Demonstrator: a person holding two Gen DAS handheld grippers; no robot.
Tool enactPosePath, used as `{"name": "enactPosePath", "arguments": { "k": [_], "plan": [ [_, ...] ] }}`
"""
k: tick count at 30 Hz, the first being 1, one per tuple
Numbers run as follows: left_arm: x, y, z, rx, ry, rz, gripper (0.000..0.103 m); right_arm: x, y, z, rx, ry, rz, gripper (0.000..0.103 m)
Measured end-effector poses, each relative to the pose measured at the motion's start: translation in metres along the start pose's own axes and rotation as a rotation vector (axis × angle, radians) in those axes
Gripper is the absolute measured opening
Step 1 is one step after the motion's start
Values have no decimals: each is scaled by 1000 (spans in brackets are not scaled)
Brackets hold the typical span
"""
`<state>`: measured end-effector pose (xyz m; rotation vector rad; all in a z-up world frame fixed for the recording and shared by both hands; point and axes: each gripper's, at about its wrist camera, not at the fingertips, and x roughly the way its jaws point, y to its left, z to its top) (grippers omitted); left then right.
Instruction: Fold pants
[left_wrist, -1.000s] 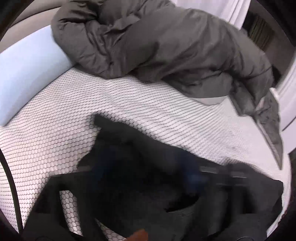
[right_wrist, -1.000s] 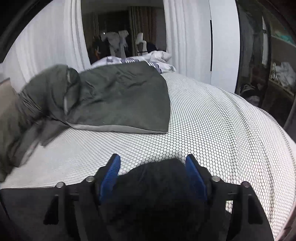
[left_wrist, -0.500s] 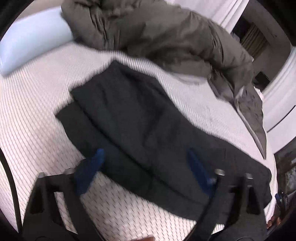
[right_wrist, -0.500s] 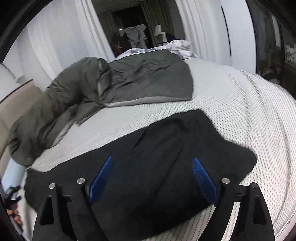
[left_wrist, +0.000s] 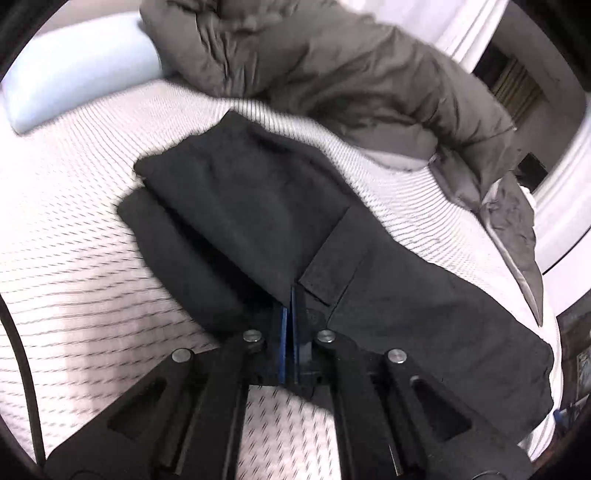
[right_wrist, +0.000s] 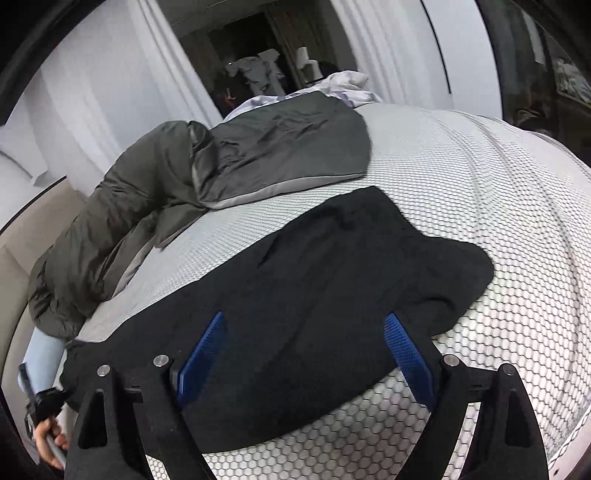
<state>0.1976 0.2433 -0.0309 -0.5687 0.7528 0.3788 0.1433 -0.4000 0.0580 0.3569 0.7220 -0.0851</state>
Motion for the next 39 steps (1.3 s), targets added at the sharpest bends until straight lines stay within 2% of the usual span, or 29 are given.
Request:
{"name": "enactPosePath", "arguments": {
  "k": [3,6,8,9,10,11,13,16,18,19,20,21,22,23,25,28,31,34,36,37,38,39],
  "plan": [
    [-5,7,-3,37,5,36,1,-3,-3,2,3,-10,-22,89],
    [6,22,-11,9,79,57,2,-2,-5,1,2,-7,-40,89],
    [5,29,-11,-18,87,54,11,0,-7,1,5,7,-50,89],
    [2,31,-10,-35,83,58,18,0,-7,0,4,9,-47,89],
    [-4,35,-8,-59,74,75,37,-2,-8,0,3,7,-46,89],
    [-10,39,-9,-79,60,86,64,-5,-10,-1,3,-1,-52,89],
    [-20,49,-10,-127,4,74,82,-10,-15,-2,4,2,-47,89],
    [-8,62,-10,-192,53,18,81,-10,-30,-4,57,24,-32,89],
    [6,65,-8,-226,76,-20,75,-8,-42,-6,102,49,-7,89],
    [13,64,-5,-229,65,-9,65,-6,-44,-6,116,60,0,89],
    [18,64,-2,-224,47,13,45,-3,-47,-6,129,76,2,89],
    [22,64,0,-228,34,36,31,-1,-48,-6,135,84,0,89],
    [23,67,1,-243,26,41,12,1,-51,-6,140,96,-1,89],
    [24,68,1,-269,12,26,4,3,-53,-7,143,104,1,89],
    [16,67,0,-289,-18,13,3,4,-61,-7,160,110,0,89],
    [-10,67,-3,-246,-62,27,3,2,-79,-10,205,129,-15,89],
    [-16,69,-2,-224,-76,59,3,10,-85,-15,212,174,31,89],
    [-14,73,-2,-241,-55,56,3,32,-94,-17,311,179,91,87],
    [-13,72,-1,-234,-54,55,3,45,-95,-12,365,142,144,67],
    [-13,72,-1,-229,-55,52,3,53,-95,-9,390,112,160,42],
    [-13,71,0,-222,-57,45,3,57,-96,-8,403,113,146,22],
    [-13,71,1,-216,-58,39,3,62,-95,-8,420,125,136,19]
  ]
}}
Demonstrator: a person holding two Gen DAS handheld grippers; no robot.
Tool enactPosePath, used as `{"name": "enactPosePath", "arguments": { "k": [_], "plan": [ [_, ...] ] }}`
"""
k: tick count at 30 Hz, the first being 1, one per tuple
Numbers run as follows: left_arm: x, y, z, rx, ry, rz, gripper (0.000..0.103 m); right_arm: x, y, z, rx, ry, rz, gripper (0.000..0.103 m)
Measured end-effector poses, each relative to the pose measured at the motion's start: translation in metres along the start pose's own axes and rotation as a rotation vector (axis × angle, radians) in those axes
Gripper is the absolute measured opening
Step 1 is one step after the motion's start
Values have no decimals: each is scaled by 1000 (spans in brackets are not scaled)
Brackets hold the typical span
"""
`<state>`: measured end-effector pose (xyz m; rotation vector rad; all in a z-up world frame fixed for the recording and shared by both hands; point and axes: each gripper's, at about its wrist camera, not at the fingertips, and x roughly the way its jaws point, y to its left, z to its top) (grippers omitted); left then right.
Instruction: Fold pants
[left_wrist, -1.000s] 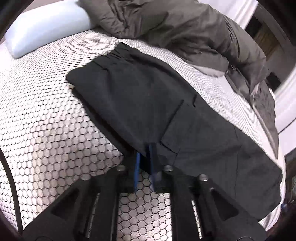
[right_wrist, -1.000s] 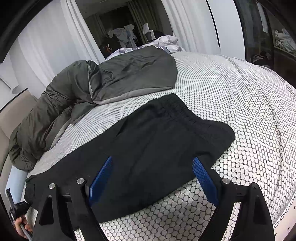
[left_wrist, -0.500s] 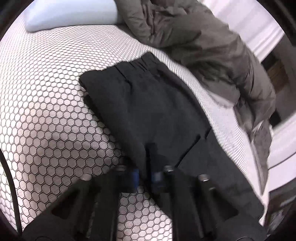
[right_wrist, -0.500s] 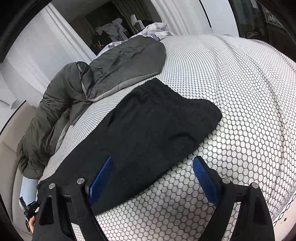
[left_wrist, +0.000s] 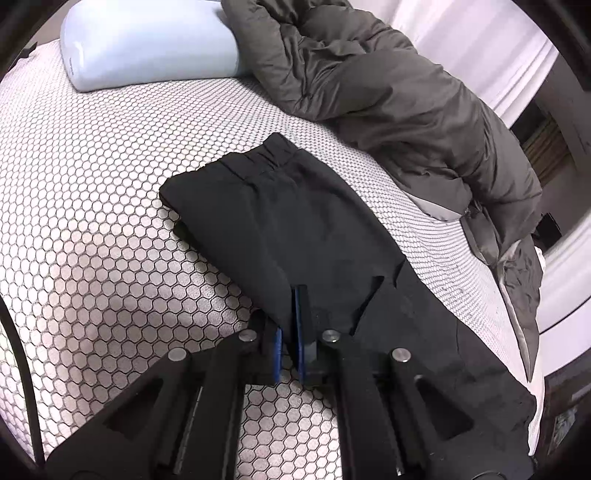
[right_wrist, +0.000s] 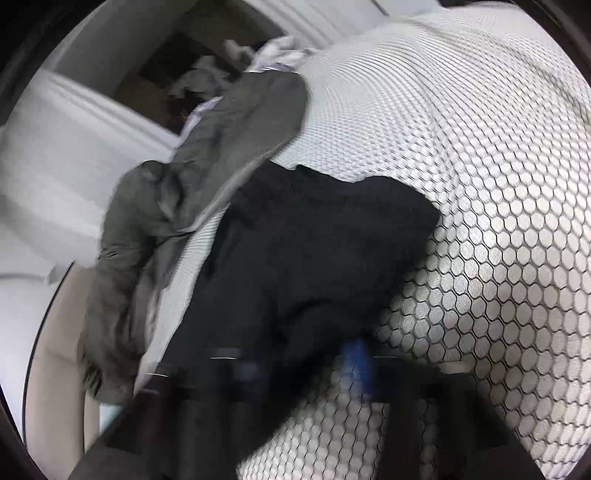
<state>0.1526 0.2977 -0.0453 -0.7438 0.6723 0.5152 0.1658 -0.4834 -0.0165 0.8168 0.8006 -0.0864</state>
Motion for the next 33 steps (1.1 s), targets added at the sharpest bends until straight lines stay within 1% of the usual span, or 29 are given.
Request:
{"name": "enactPosePath", "arguments": {
  "k": [2,4,6,9,10,12,13,14,15,16,17,18,19,20,21,22,23,24,25,26,27,28,29,30,31,33],
  "plan": [
    [-5,3,-1,-2,0,-14,3,-7,5,-3,-15,-27,-5,12],
    [-18,6,-2,8,-13,-15,3,-31,16,-9,-99,-60,7,11],
    [-29,8,-4,29,-26,-10,3,-50,23,-14,-145,-65,16,11],
    [-44,17,-20,72,-24,8,3,-65,18,-21,-181,-44,-5,11],
    [-42,22,-29,82,-4,29,3,-69,8,-26,-170,-30,-21,11],
    [-37,28,-36,80,33,57,4,-72,-6,-36,-167,6,-57,12],
    [-37,27,-35,80,43,66,5,-68,-11,-39,-170,43,-98,18],
    [-40,26,-34,79,31,68,5,-67,-14,-40,-170,57,-126,25],
    [-47,24,-32,78,7,67,7,-71,-11,-38,-175,42,-137,29],
    [-52,21,-31,81,-10,80,15,-78,-5,-36,-193,6,-139,40],
    [-59,17,-29,92,-36,93,27,-86,0,-36,-215,-34,-147,56],
    [-65,14,-28,106,-56,100,37,-97,5,-36,-245,-84,-179,64],
    [-73,9,-28,121,-83,120,63,-106,10,-36,-279,-143,-224,69],
    [-81,1,-28,147,-115,142,79,-115,15,-38,-320,-199,-274,69],
    [-88,-7,-29,180,-134,133,82,-122,23,-41,-376,-249,-318,69],
    [-97,-14,-33,211,-146,117,84,-129,32,-44,-432,-281,-334,69],
    [-102,-26,-37,257,-153,97,92,-134,39,-48,-474,-290,-317,73],
    [-107,-40,-43,316,-155,84,99,-136,50,-55,-527,-282,-267,78],
    [-111,-53,-51,365,-166,65,102,-135,58,-60,-558,-262,-238,89],
    [-113,-65,-60,417,-166,34,102,-130,69,-68,-605,-228,-198,91],
    [-112,-80,-71,477,-147,-17,102,-125,75,-75,-635,-207,-176,91],
    [-110,-92,-82,519,-121,-65,102,-114,87,-86,-681,-166,-157,91],
    [-104,-108,-96,563,-80,-126,102,-102,97,-95,-706,-129,-149,91],
    [-95,-128,-117,621,-17,-193,102,-87,106,-103,-728,-80,-138,91],
    [-88,-142,-131,659,24,-226,102,-69,116,-116,-761,-25,-127,91],
    [-70,-177,-172,746,127,-294,102,-40,134,-135,-809,42,-123,91]
  ]
}}
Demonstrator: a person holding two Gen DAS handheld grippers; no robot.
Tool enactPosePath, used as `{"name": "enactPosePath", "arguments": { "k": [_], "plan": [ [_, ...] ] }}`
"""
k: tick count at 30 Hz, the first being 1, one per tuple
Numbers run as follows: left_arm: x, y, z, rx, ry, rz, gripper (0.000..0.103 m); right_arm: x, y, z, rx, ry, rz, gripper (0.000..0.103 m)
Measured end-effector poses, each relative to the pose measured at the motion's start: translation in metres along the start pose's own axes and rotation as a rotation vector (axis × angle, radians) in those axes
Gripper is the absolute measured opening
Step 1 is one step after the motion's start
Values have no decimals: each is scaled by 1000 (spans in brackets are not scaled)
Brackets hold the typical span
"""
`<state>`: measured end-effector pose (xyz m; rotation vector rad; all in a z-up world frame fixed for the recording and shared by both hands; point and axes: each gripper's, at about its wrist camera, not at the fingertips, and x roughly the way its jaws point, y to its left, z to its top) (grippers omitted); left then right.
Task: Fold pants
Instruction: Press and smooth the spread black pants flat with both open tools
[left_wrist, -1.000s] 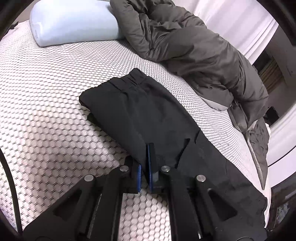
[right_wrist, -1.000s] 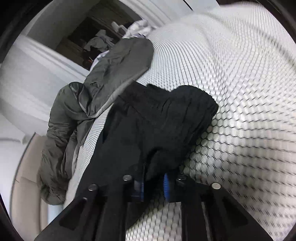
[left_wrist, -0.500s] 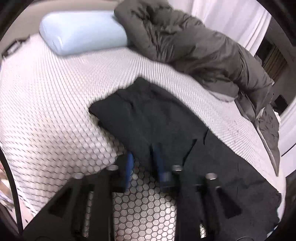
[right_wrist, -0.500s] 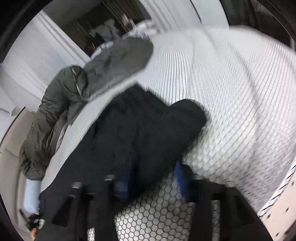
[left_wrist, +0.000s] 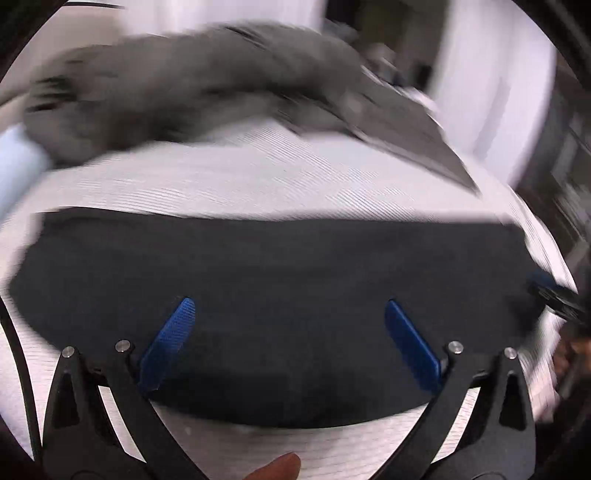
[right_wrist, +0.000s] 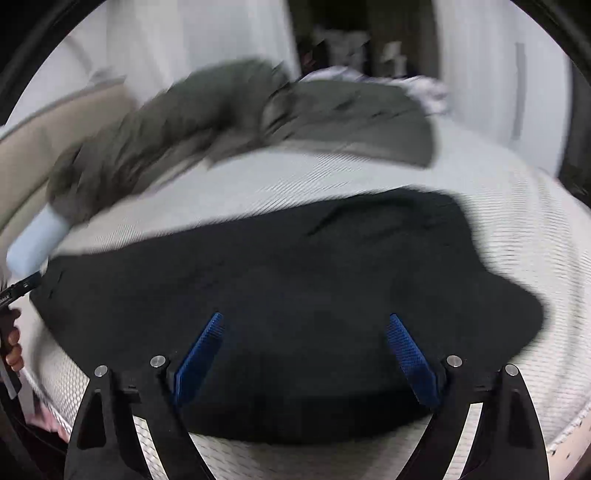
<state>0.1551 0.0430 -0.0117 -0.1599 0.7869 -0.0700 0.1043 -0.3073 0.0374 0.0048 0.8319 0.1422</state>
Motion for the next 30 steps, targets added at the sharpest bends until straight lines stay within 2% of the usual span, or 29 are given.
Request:
{"name": "enactPosePath", "arguments": {
  "k": [2,4,6,8,12,14,17,19,21,23,28,30],
  "plan": [
    [27,-39,-8,67,75,-69,102,21,38,1,-72,37,73,91],
    [49,-74,-18,165,133,-104,102,35,65,-2,-137,64,132,91],
    [64,-101,-30,278,155,-41,102,55,89,-9,-224,111,139,91],
    [71,-111,-39,325,161,6,102,68,98,-17,-298,145,71,91],
    [66,-103,-42,262,156,4,102,62,72,-24,-345,121,-40,91],
    [67,-94,-40,245,154,10,102,57,40,-25,-336,99,-232,93],
    [64,-91,-44,250,150,17,102,54,-15,-21,-224,104,-404,94],
    [69,-90,-36,252,152,27,102,49,-38,-17,-141,98,-382,94],
    [70,-91,-34,258,148,43,102,46,-38,-17,-136,86,-378,94],
    [69,-95,-32,277,138,62,102,40,-30,-17,-162,67,-332,94],
    [61,-113,-35,379,69,151,102,41,24,-5,-265,-5,-170,94],
    [58,-119,-37,412,53,174,102,45,42,-4,-287,-3,-114,94]
  ]
}}
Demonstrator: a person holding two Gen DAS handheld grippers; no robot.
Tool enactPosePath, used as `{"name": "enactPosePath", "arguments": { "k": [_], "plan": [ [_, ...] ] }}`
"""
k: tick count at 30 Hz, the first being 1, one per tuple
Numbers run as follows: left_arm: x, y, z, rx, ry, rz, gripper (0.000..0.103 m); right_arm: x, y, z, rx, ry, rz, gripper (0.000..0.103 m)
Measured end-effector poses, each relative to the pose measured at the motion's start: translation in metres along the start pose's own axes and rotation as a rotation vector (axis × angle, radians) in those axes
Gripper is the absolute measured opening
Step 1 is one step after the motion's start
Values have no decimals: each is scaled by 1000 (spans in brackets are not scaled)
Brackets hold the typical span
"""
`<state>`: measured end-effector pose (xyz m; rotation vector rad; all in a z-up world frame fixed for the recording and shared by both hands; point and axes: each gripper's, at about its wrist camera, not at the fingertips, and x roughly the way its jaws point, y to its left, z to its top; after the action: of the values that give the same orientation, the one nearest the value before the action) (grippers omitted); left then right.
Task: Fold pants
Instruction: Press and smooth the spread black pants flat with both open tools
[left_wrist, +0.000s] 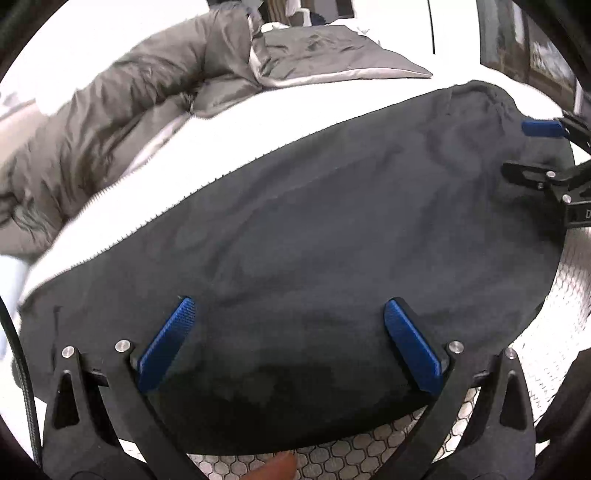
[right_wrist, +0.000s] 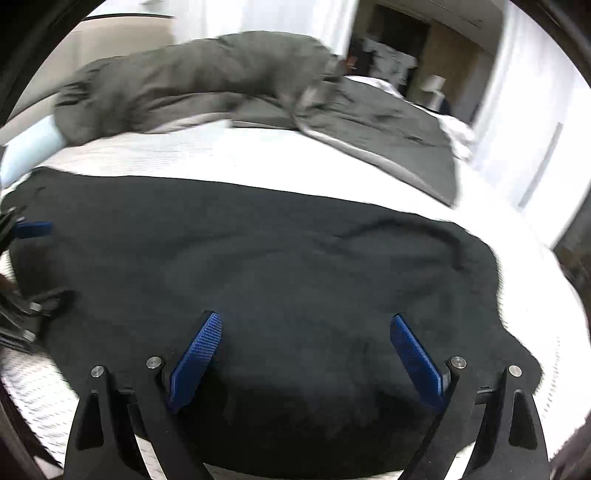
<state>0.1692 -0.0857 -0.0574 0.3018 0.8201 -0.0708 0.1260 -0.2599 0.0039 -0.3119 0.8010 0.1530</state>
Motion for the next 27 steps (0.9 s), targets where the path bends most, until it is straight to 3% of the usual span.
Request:
{"name": "enactPosePath", "arguments": {
  "k": [5,9,12,27],
  "plan": [
    [-5,-1,1,4,11,-27,102,21,41,18,14,45,179,94],
    [6,18,-3,-90,71,-101,102,34,75,15,-62,130,139,94],
    [14,38,-8,-187,119,-137,102,45,85,19,-84,131,116,94],
    [24,126,-27,-342,201,32,102,28,76,-1,-95,143,95,95]
  ]
}}
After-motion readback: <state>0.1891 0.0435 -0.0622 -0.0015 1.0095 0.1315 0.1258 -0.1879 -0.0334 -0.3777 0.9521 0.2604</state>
